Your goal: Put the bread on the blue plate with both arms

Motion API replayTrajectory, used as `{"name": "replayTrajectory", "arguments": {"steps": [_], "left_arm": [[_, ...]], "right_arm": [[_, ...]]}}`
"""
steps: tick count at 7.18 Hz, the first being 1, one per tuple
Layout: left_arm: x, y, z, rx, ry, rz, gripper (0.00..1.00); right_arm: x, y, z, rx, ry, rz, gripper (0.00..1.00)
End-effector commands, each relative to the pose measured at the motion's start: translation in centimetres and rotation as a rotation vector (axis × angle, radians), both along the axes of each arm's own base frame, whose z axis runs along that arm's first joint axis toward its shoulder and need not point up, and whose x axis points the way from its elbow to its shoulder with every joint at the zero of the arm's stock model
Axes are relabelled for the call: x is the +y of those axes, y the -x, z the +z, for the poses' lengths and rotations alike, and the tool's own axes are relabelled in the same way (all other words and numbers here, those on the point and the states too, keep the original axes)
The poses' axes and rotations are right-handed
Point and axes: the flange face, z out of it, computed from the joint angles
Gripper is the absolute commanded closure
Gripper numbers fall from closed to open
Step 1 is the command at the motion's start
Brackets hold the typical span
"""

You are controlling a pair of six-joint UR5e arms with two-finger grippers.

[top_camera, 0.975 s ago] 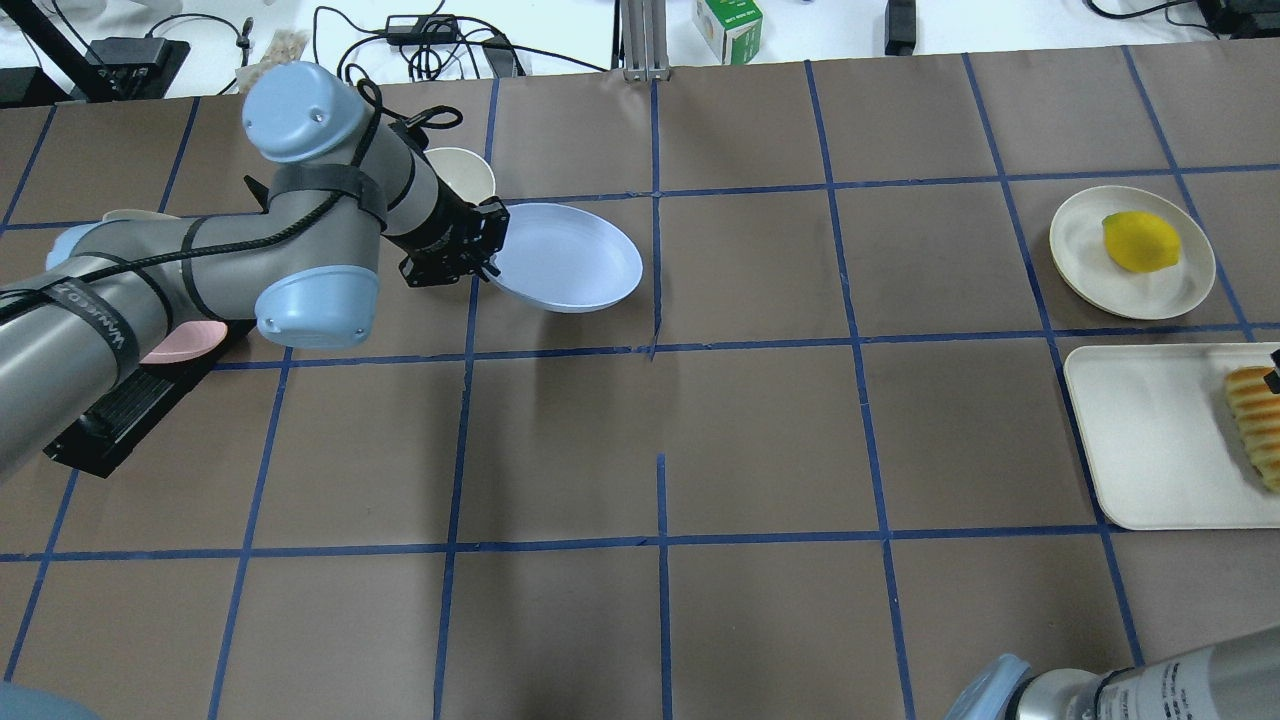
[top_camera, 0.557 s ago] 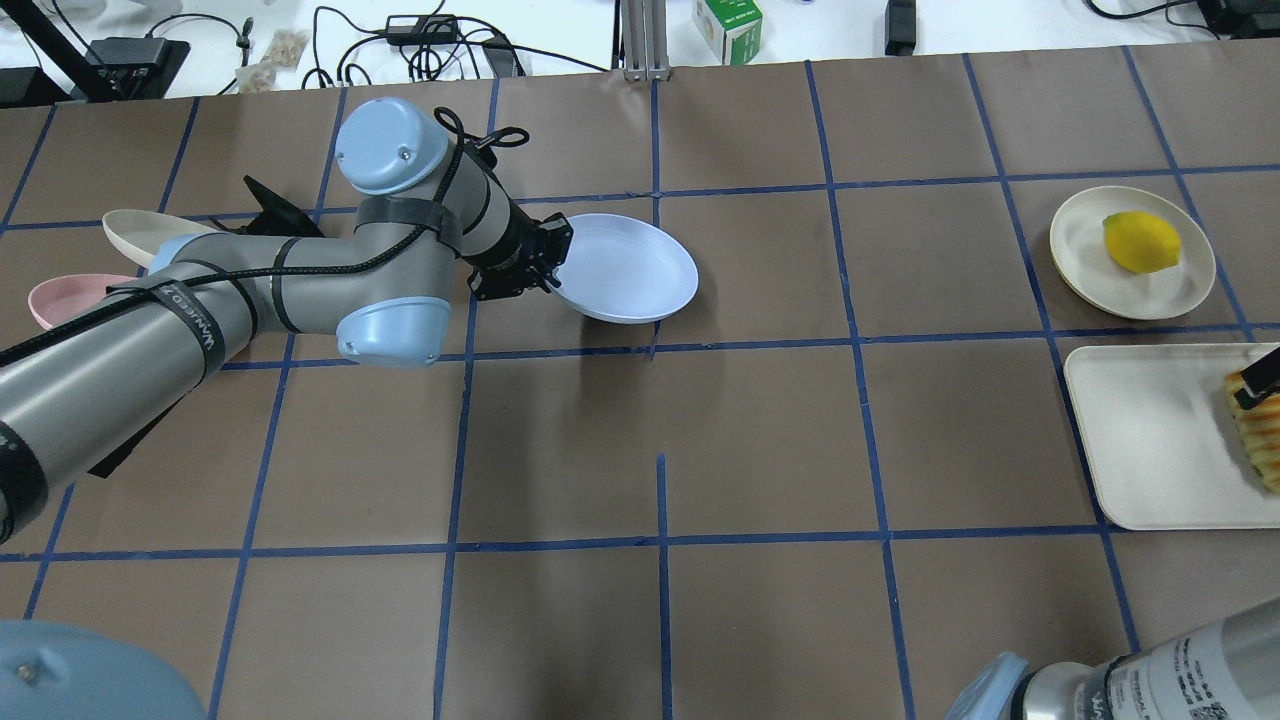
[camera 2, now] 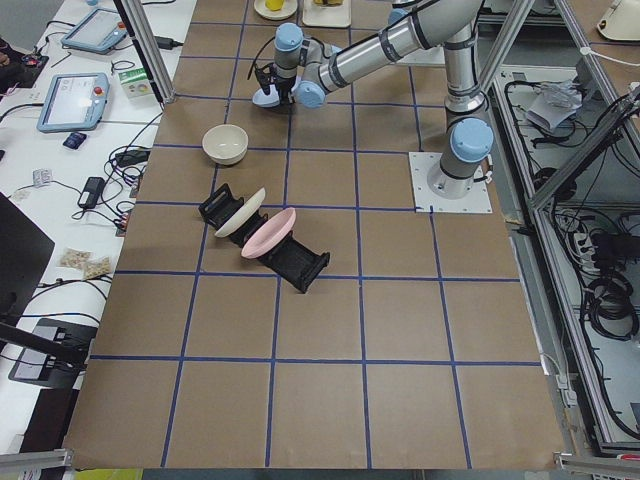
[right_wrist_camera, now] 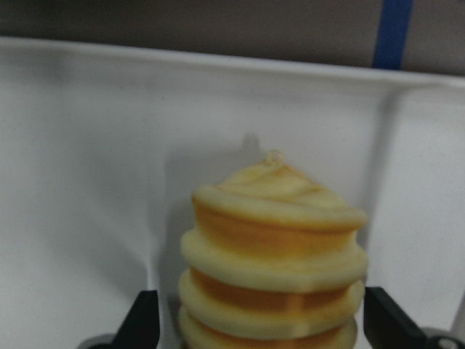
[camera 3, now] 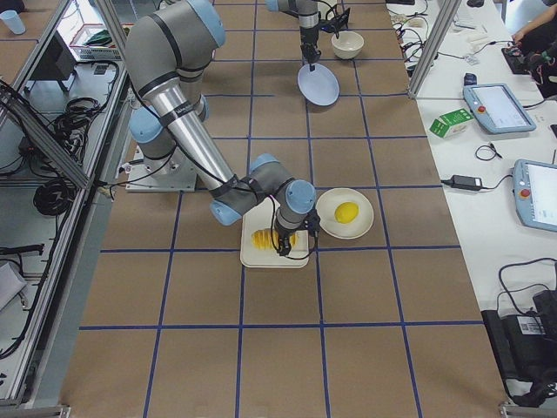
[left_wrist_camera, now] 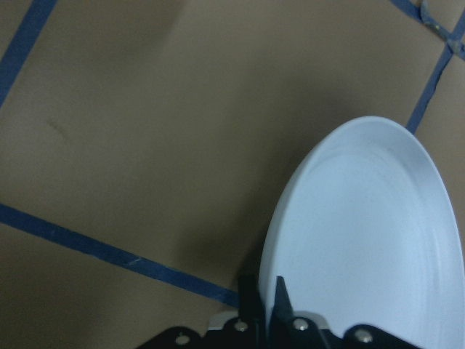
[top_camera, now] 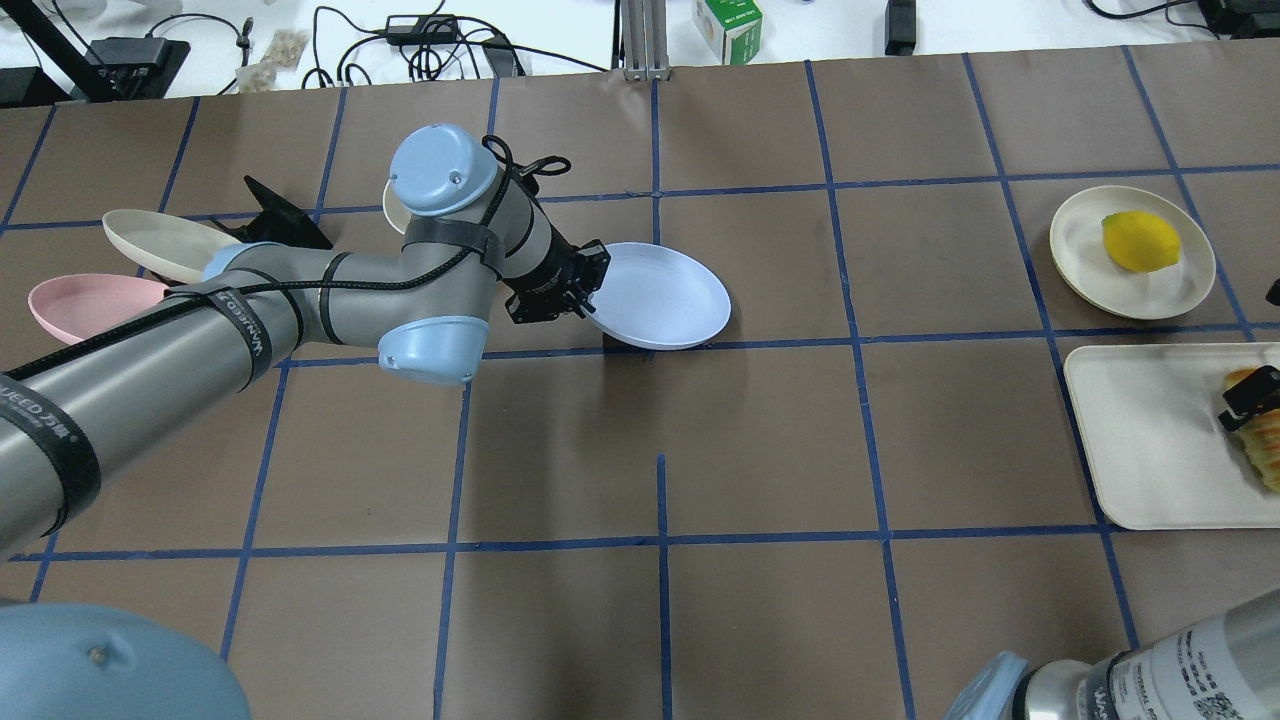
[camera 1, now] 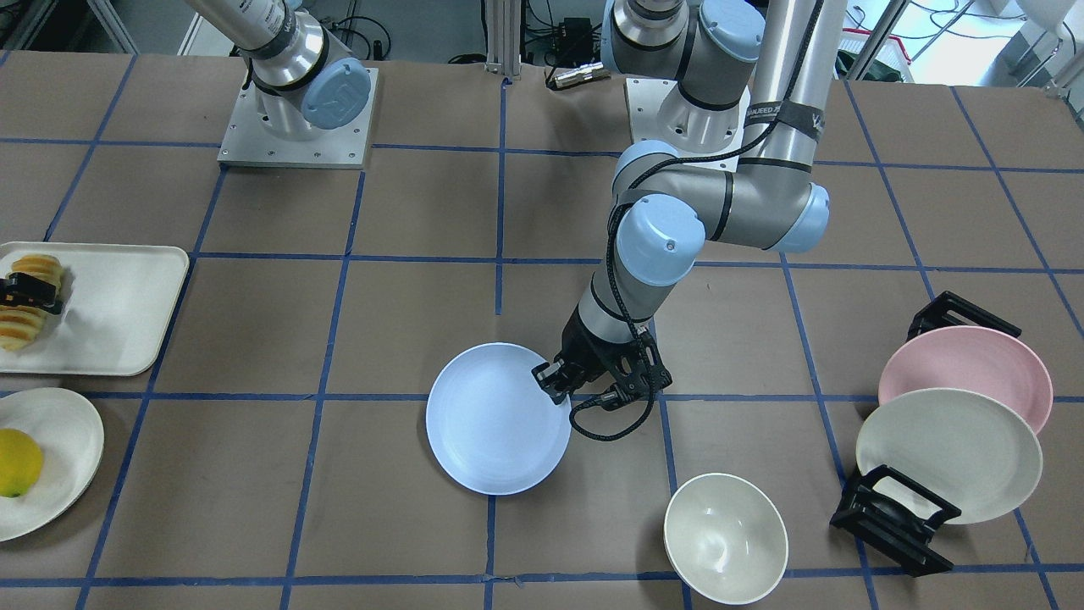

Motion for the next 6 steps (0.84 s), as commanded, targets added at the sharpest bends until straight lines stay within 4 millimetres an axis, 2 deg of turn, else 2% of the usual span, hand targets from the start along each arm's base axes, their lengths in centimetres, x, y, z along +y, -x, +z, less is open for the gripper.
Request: {"name": "replayTrajectory", "arguments": {"steps": [1,2,4,5,6], "left_arm": [[0.2,0.3,0.0,-0.003,-0.004,-0.004,0.00],[0.2,0.2,0.0,-0.004,-0.003,-0.003,0.00],[0.1,-0.5,1.6,-0.014,0.010,-0.009,0.00],[-0.2,-1.7,2.6,-0.041,-0.001,-0.030,0.00],[-0.8,-4.5,4.0,-0.123,-0.016,-0.114,0.00]], "right_arm": [[0.1,0.0,0.1,0.005,-0.005,-0.002,0.31],[0.1,-0.1,0.1,0.002,-0.008,-0.003,0.45],[0.0,0.2,0.5,0.006,-0.007,-0.005,0.70],[0.0,0.0,1.2,0.015,0.001,-0.005,0.79],[-0.2,-0.4,2.9,0.037,0.020,0.000,0.87]]}}
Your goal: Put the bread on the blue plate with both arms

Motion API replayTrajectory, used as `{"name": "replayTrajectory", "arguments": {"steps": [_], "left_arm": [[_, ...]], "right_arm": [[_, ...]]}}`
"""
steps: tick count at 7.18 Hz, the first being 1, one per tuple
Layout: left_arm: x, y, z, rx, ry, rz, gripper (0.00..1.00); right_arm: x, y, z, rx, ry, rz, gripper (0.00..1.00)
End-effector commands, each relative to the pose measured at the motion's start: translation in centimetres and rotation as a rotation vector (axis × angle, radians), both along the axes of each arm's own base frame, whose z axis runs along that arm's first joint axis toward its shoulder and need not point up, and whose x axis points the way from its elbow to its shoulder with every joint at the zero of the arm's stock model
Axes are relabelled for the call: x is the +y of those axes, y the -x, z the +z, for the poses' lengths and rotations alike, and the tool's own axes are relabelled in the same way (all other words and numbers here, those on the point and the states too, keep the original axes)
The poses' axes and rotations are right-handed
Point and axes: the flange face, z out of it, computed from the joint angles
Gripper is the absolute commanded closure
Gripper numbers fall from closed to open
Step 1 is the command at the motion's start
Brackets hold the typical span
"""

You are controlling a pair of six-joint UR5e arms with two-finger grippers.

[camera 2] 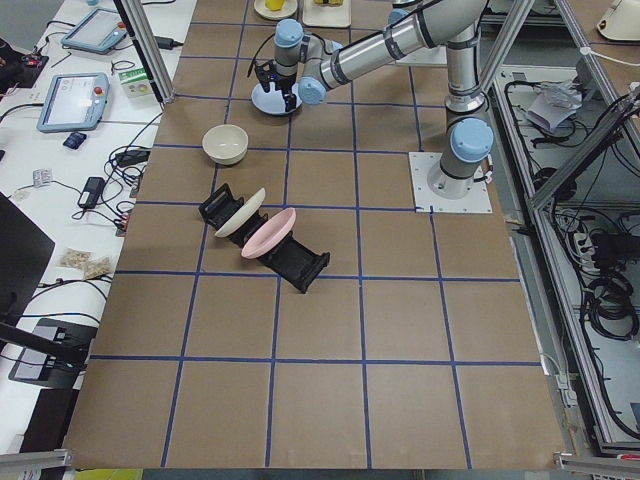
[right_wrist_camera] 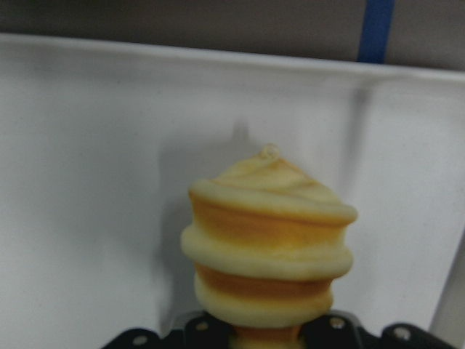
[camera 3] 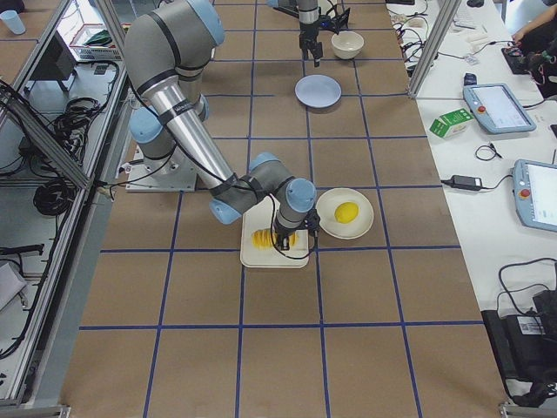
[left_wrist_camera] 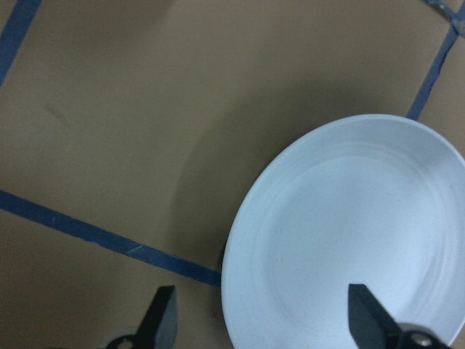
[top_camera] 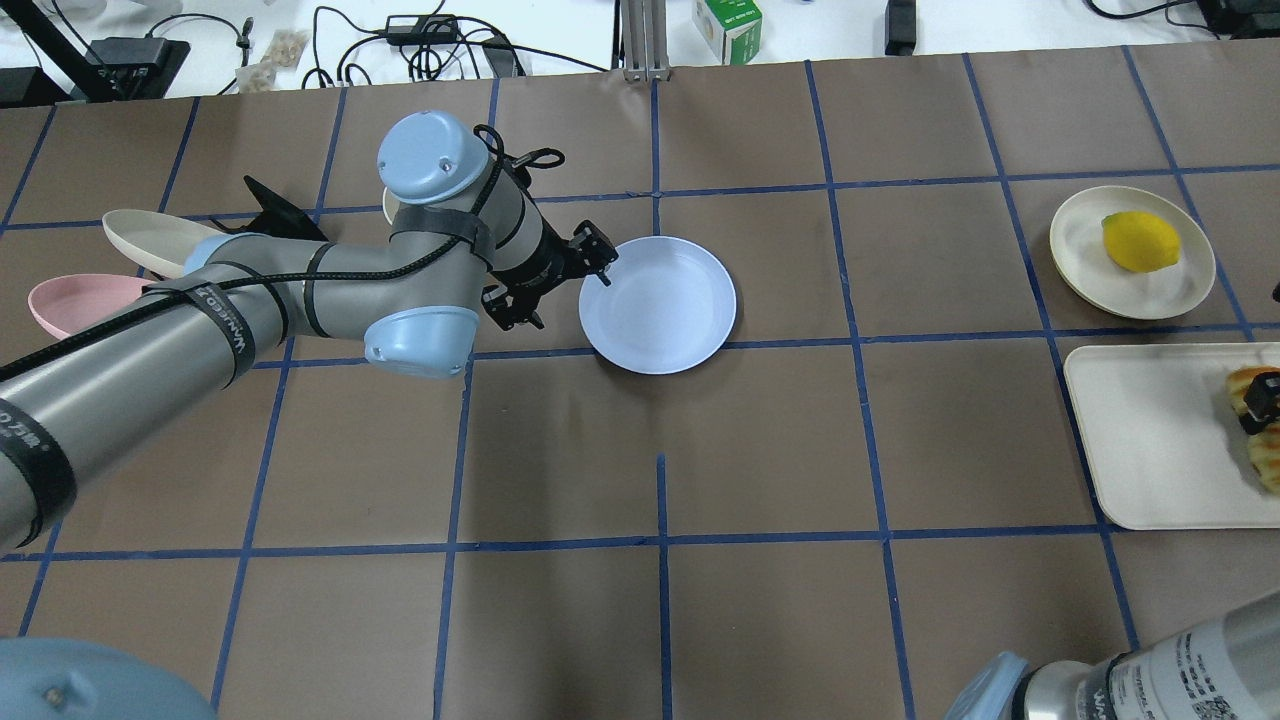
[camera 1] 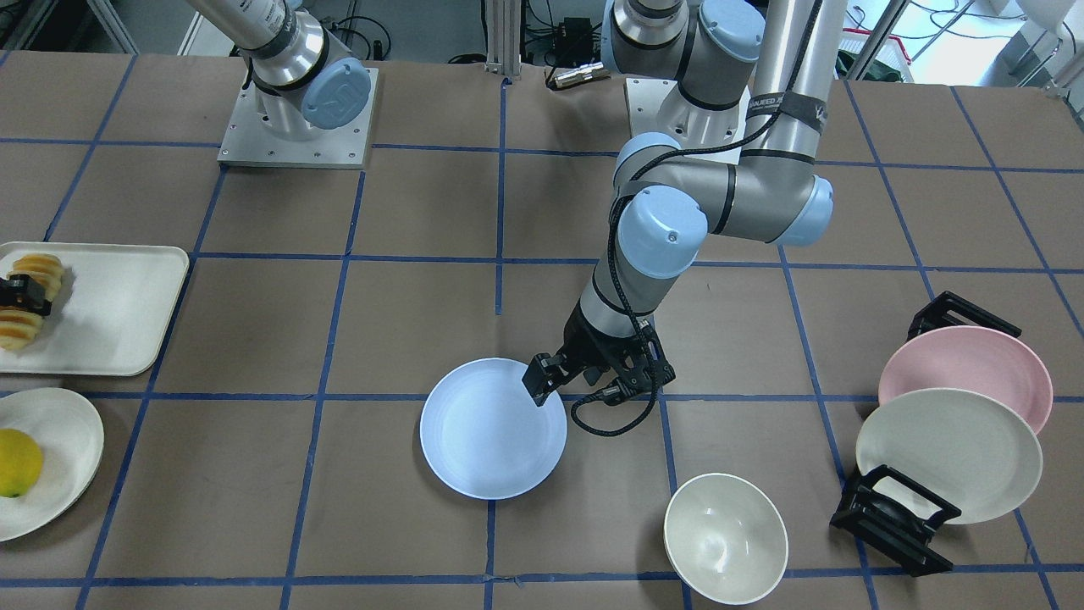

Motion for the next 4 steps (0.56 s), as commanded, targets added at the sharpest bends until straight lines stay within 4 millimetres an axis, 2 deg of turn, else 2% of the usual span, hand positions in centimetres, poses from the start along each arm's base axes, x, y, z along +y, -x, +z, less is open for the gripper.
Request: {"name": "replayTrajectory", "arguments": {"steps": [1,2,3,4], "left_arm": [[-0.8,-4.9,3.8,-0.109,-0.069,-0.122,0.00],[-1.6,-7.6,7.1,-0.147,-0.118,-0.186,0.00],[-2.2,-10.7,10.8,-0.203,-0.165,-0.262,0.00],[-2.2,-13.8,14.2,-0.215,-0.206,-0.298,0.00]], "right_arm": [[0.0,-1.1,3.5,0.042,0.040,-0.018,0.89],[-1.0,-3.1,5.8,0.065,0.070,0.013,0.89],[-2.4,-7.2,9.1,0.098,0.101,0.057,0.89],[-3.3,-11.2,11.5,0.107,0.127,0.030,0.89]]}}
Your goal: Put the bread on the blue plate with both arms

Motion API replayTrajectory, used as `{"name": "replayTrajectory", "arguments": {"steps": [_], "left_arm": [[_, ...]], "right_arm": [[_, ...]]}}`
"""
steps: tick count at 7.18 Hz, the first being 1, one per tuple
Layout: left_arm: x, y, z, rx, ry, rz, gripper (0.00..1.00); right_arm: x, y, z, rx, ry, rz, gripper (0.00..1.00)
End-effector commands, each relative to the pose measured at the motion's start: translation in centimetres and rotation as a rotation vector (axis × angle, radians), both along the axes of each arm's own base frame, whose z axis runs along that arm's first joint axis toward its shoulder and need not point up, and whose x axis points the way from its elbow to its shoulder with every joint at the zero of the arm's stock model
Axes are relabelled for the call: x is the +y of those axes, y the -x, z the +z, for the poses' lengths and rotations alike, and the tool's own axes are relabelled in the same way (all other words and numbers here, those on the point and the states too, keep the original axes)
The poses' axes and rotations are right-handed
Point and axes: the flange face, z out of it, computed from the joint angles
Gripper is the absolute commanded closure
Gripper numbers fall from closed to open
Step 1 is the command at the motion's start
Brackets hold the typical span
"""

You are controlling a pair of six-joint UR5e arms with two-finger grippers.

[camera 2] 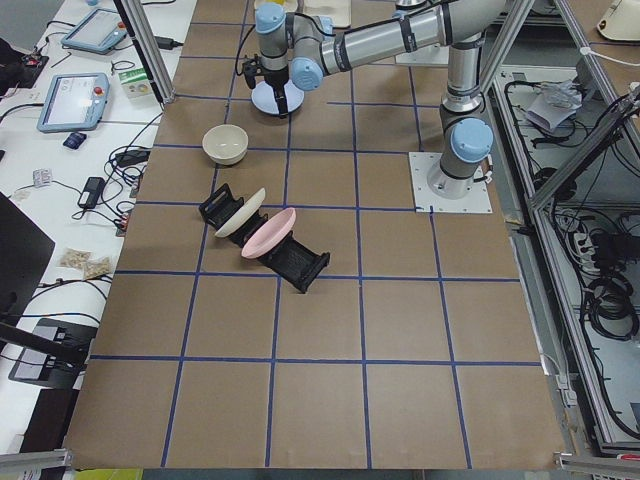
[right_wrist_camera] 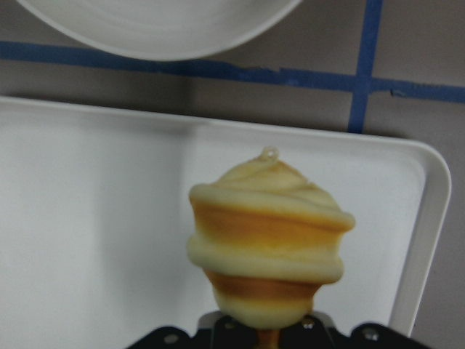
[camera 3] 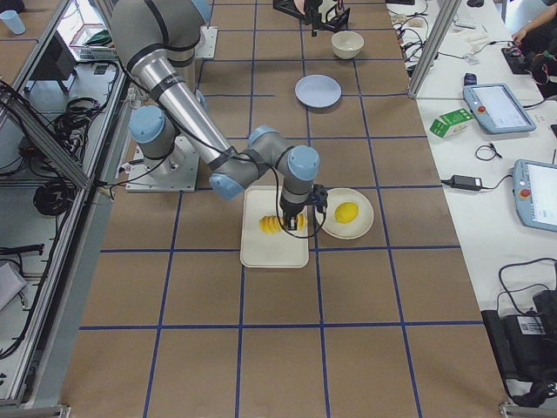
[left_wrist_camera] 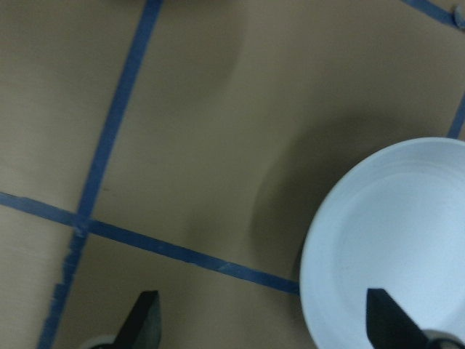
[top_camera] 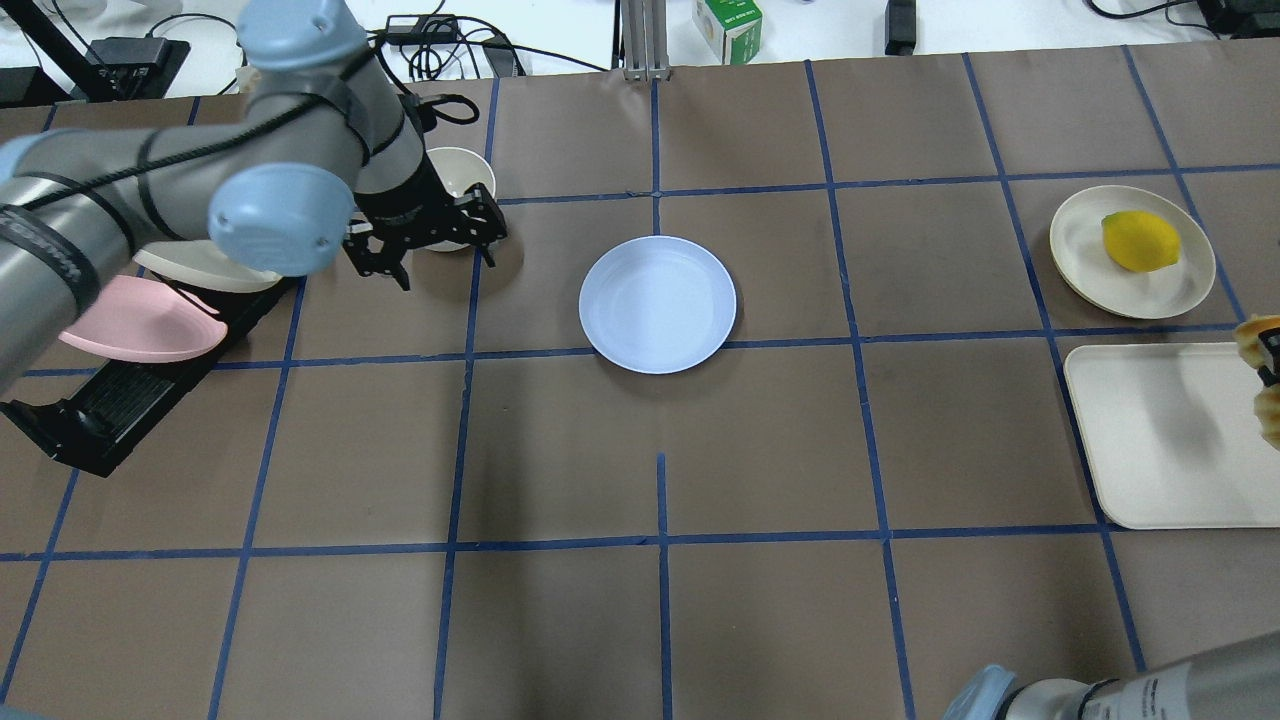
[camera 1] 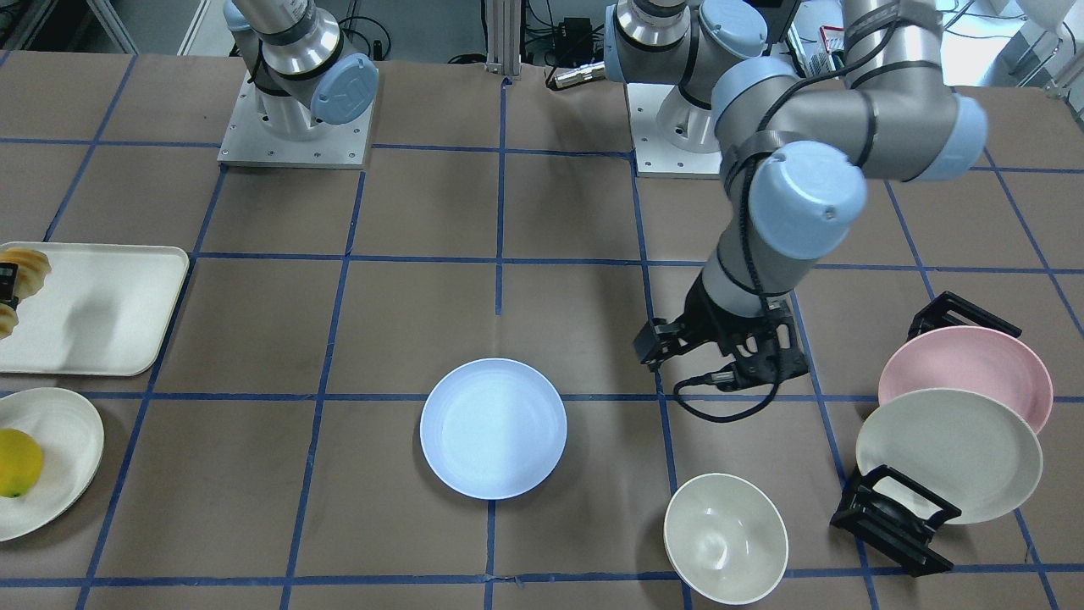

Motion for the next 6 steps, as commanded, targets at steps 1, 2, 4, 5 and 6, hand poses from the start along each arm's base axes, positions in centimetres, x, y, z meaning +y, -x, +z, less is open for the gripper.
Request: {"name": "replayTrajectory", "arguments": {"steps": [1,2,4,5,6], "left_arm": [[0.2,-7.2,7.3,-0.067,-0.061,-0.131,0.00],[1.1,-9.6,9.3,-0.067,-0.072,-0.187,0.00],[3.7,-13.3,13.0,-0.073,-0.046,-0.150,0.00],[5.5,-15.0,14.6,-0.071,-0.044,-0.119,0.00],[7.3,-15.5,16.2,-0.074,-0.034,-0.100,0.00]], "right_arm": [[-2.7,-9.0,4.1,0.006,0.057,0.032,0.91],[-4.9,-14.1,4.7,-0.020,0.096,0.036,0.91],[-9.0,-25.6,6.3,-0.048,0.156,0.050,0.91],[-11.7,-32.3,7.3,-0.056,0.186,0.057,0.90],[-14.5,-38.8,7.7,-0.067,0.201,0.054,0.90]]}}
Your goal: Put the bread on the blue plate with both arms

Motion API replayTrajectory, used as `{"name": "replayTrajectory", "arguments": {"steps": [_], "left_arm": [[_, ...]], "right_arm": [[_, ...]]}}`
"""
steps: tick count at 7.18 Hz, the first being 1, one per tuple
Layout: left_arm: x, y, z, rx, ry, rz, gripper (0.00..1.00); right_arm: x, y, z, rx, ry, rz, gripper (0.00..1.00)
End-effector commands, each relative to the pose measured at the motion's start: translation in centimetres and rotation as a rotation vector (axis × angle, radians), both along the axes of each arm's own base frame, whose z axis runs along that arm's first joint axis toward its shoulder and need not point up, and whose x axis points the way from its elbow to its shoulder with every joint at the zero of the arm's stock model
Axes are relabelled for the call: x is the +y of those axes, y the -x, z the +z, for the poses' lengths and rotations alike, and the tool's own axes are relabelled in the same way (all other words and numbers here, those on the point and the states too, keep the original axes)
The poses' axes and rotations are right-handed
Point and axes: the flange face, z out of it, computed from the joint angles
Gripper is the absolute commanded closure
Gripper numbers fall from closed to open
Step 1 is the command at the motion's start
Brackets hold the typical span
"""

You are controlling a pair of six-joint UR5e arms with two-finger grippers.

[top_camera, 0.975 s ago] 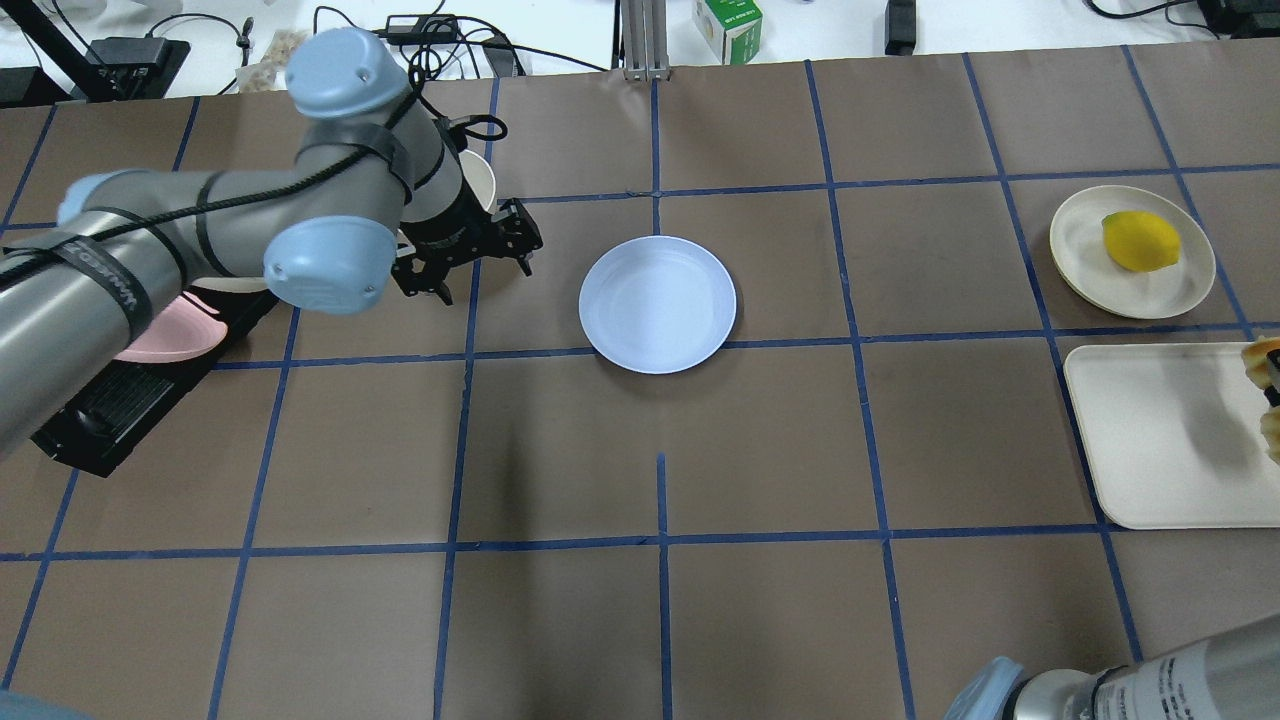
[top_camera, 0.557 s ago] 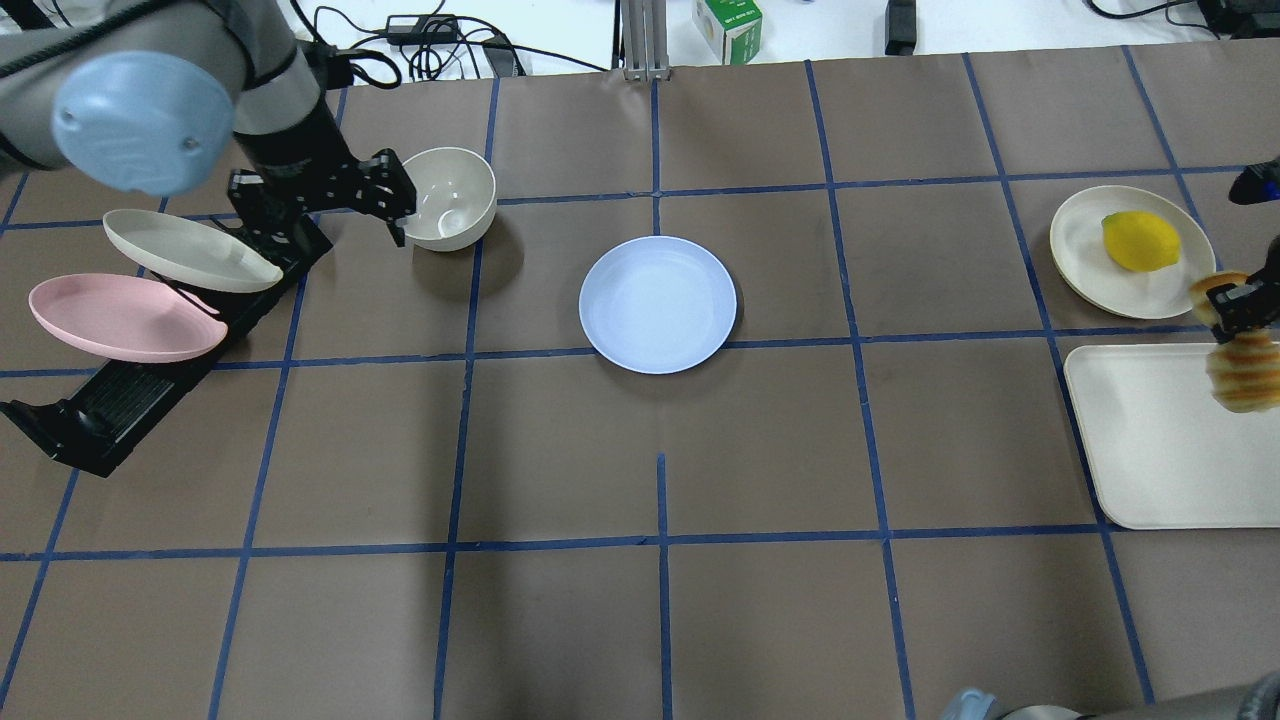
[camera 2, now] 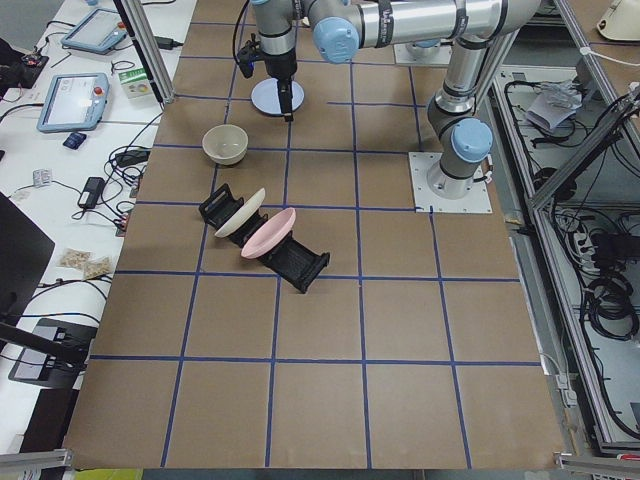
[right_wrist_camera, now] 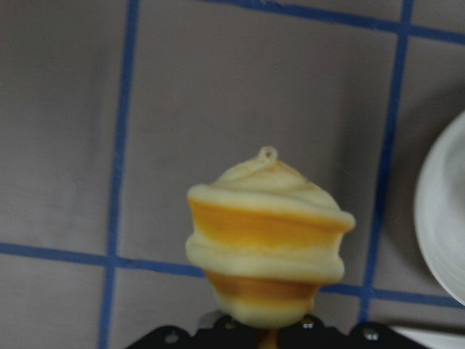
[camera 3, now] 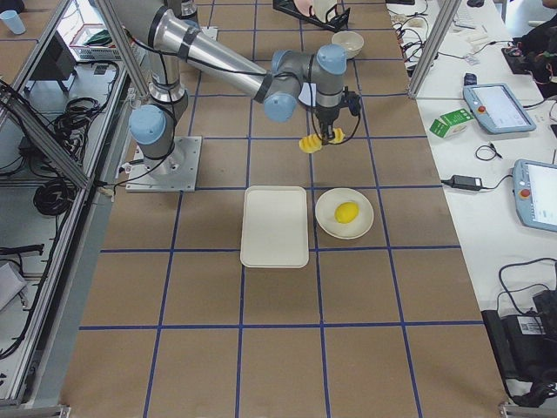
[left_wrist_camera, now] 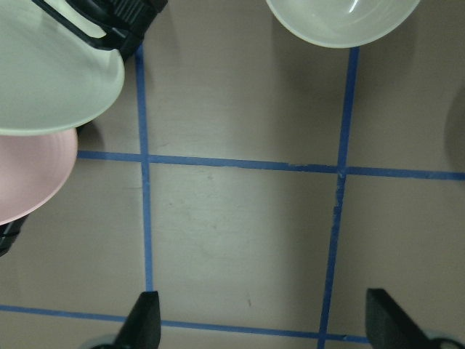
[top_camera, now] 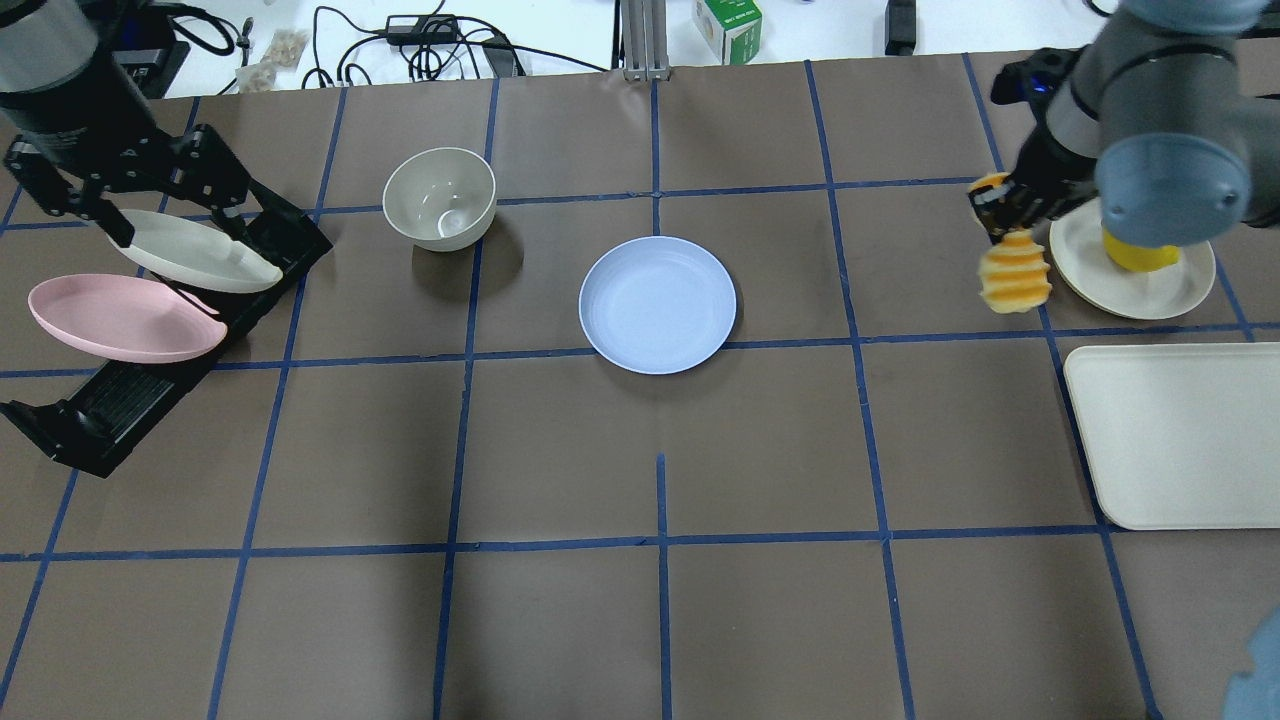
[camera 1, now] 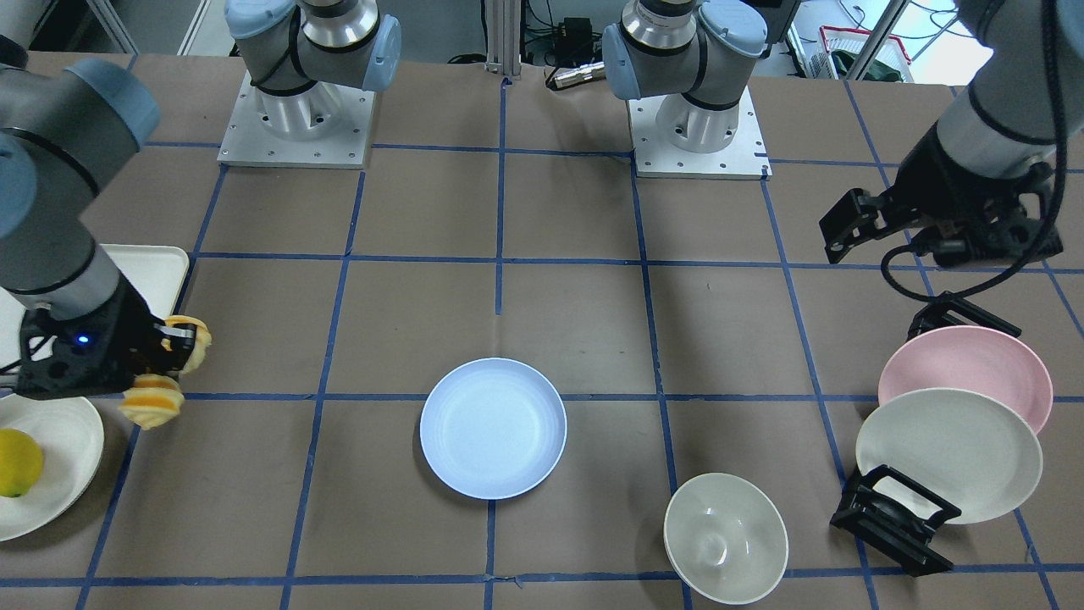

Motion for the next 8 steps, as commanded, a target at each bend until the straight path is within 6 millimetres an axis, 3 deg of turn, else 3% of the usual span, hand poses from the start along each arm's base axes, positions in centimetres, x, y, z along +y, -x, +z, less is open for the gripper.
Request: {"name": "replayTrajectory", "arguments": {"steps": [1,2,3,4,5,6,7,8], "left_arm": [[3.6,-0.5,2.4,0.003,-0.003,0.043,0.00],[4.3,-0.3,2.0,0.005,0.000,0.089,0.00],[4.1,-0.1,0.6,-0.001,0.001,0.192,0.00],[2.8,-0.3,-0.7,-0.013,0.070,0.228,0.00],[2.8,-0.1,-1.4,-0.020,0.094,0.225,0.00],[2.5,0.1,-1.3,-0.018,0.116,0.218,0.00],[2.6,1.7,-1.0,-0.020,0.124,0.171,0.00],[2.5,4.7,-1.3,-0.021,0.116,0.106,0.00]], "right_arm": [[-4.9,-15.4,0.2,-0.068,0.011,-0.040,0.90],[-6.0,-23.0,-1.4,-0.095,0.009,-0.058,0.90],[-6.4,-30.1,-4.3,-0.111,-0.005,-0.112,0.90],[-6.3,-35.0,-6.5,-0.116,-0.011,-0.127,0.90],[-5.9,-36.2,-8.5,-0.101,-0.044,-0.135,0.90],[-5.3,-36.3,-8.6,-0.092,-0.055,-0.138,0.90],[-4.8,-36.1,-8.7,-0.067,-0.088,-0.139,0.90],[-4.4,-35.7,-8.9,-0.051,-0.113,-0.137,0.89]]}}
